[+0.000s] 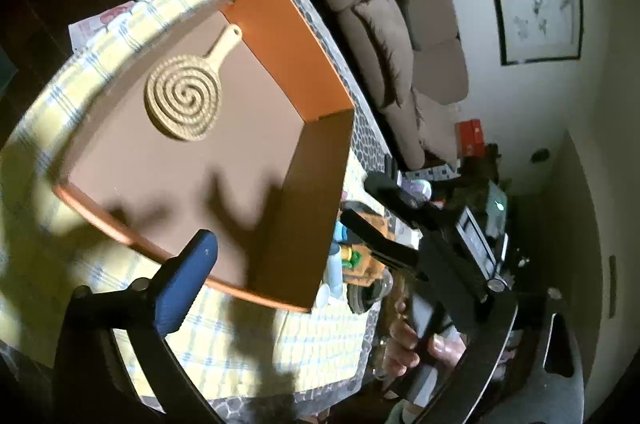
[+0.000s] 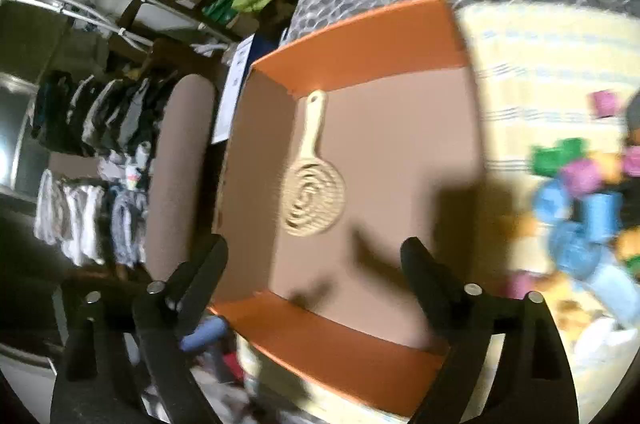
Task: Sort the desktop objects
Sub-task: 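Withdraw the right gripper and move the left gripper toward the white scoop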
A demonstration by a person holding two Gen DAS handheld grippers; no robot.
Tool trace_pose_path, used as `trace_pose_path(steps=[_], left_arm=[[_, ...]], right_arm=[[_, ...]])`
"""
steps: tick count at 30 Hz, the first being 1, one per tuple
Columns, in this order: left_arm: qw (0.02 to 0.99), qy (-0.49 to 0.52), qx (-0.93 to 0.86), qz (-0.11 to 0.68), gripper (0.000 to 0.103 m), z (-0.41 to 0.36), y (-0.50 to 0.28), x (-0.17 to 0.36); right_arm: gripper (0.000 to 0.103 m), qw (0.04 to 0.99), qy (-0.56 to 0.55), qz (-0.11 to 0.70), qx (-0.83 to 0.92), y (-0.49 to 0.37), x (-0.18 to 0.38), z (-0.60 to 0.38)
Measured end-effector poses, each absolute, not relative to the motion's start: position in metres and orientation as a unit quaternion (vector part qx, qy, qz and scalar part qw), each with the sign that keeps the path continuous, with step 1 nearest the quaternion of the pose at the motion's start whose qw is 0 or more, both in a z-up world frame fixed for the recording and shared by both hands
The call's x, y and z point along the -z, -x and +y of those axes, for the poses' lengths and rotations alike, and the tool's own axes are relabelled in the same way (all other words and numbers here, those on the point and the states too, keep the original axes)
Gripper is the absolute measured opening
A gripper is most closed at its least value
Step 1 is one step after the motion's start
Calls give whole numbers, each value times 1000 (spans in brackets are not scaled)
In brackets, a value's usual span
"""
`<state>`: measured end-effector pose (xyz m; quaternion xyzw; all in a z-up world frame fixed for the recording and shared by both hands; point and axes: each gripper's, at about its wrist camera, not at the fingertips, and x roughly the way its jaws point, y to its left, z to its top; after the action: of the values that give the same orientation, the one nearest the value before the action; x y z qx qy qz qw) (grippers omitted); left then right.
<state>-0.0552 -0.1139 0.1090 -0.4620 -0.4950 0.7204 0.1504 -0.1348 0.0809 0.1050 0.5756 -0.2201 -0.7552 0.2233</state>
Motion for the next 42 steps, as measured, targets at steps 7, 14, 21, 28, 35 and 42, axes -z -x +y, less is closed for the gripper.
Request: trace_pose_path(steps=[7, 14, 21, 28, 35, 42], left_arm=[[150, 485, -732, -454, 103, -79, 44, -114], [133, 493, -767, -389, 103, -52, 28, -133], [113, 501, -797, -319, 103, -26, 10, -143], [104, 491, -834, -229, 103, 12, -6, -152], [135, 469, -862, -136, 103, 70, -22, -155], [167, 470, -864, -69, 103, 127, -26, -133]], right_arm=[[96, 186, -571, -193, 776, 92, -118, 126], [97, 153, -569, -164, 791, 60, -122, 157], [97, 136, -570, -165, 793, 35, -116, 185], [97, 106, -570, -127, 805, 11, -106, 208], [97, 66, -550, -109, 825, -9, -98, 241], [97, 25, -528, -124, 840, -15, -95, 282]])
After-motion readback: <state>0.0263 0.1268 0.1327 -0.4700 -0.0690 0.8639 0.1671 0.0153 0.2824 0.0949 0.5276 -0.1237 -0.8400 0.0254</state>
